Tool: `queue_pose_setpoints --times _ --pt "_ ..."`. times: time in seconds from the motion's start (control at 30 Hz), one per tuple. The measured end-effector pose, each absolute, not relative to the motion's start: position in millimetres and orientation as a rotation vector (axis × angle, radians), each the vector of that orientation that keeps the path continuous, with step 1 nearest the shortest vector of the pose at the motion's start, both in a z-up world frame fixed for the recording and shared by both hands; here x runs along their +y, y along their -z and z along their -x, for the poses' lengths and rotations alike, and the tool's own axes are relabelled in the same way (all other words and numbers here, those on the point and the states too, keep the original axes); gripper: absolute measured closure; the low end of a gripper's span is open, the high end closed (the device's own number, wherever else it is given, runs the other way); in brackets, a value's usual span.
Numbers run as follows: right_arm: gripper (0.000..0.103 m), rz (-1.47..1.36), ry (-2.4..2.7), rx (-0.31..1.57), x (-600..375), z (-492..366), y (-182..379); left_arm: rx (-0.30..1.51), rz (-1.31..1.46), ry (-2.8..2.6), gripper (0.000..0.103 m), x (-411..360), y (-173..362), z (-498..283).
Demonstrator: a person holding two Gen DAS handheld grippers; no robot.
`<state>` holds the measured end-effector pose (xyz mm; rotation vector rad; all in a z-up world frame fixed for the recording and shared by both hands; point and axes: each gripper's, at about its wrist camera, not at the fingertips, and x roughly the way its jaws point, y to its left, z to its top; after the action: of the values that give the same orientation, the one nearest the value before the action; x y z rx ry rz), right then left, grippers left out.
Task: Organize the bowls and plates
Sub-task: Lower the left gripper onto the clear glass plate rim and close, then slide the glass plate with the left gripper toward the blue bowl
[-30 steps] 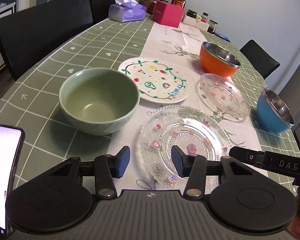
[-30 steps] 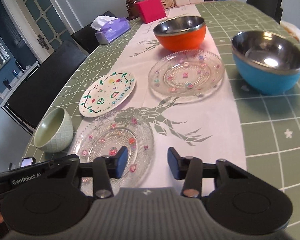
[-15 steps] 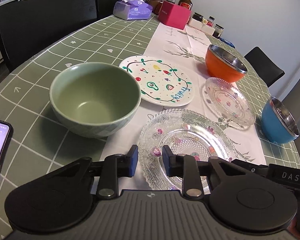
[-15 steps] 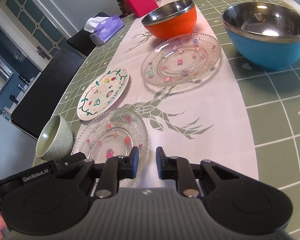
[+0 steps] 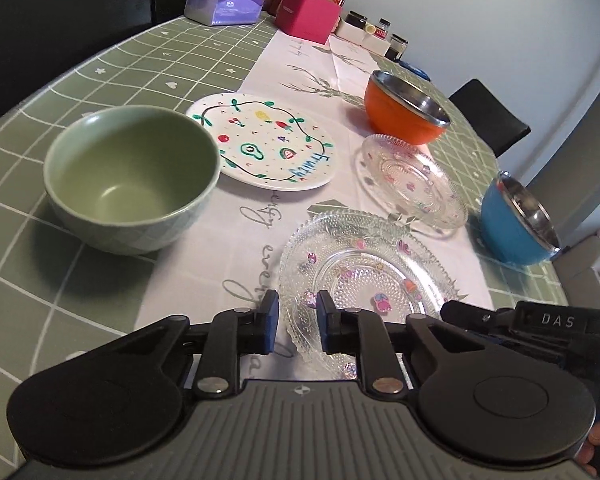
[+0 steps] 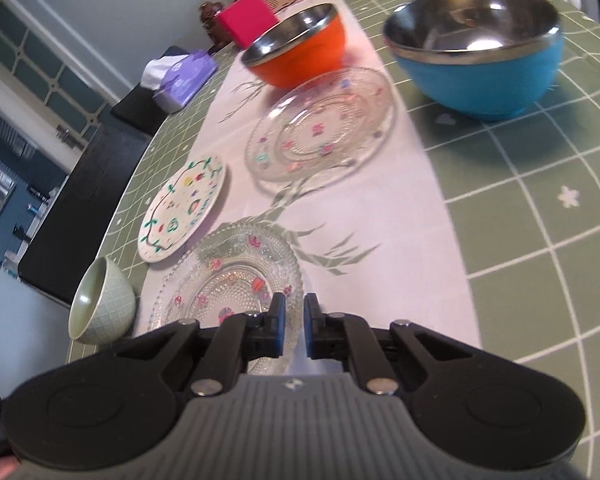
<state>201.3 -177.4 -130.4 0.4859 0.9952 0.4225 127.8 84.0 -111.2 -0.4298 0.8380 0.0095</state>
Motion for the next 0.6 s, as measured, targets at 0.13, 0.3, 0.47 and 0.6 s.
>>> queue_pose_setpoints --times 0.13,0.3,0.47,0.6 --pt "0.093 -0.519 -0.408 0.995 -183.6 -202.4 131.3 0.828 0.497 -0.017 0.065 93.3 112.5 -130.0" --pt "0.093 -0.53 -0.421 0.98 -183.3 -203.3 133.6 0.824 0.473 -0.025 0.083 89.6 114.1 -133.1" --pt "0.097 -0.55 -0.439 0.976 -185.3 -204.0 137.3 0.821 0.496 -0.021 0.089 93.0 114.7 -131.8" --pt "0.098 -0.554 -0.438 0.967 -186.2 -202.2 137.3 0.818 0.494 -0.023 0.09 91.4 114.2 -130.3"
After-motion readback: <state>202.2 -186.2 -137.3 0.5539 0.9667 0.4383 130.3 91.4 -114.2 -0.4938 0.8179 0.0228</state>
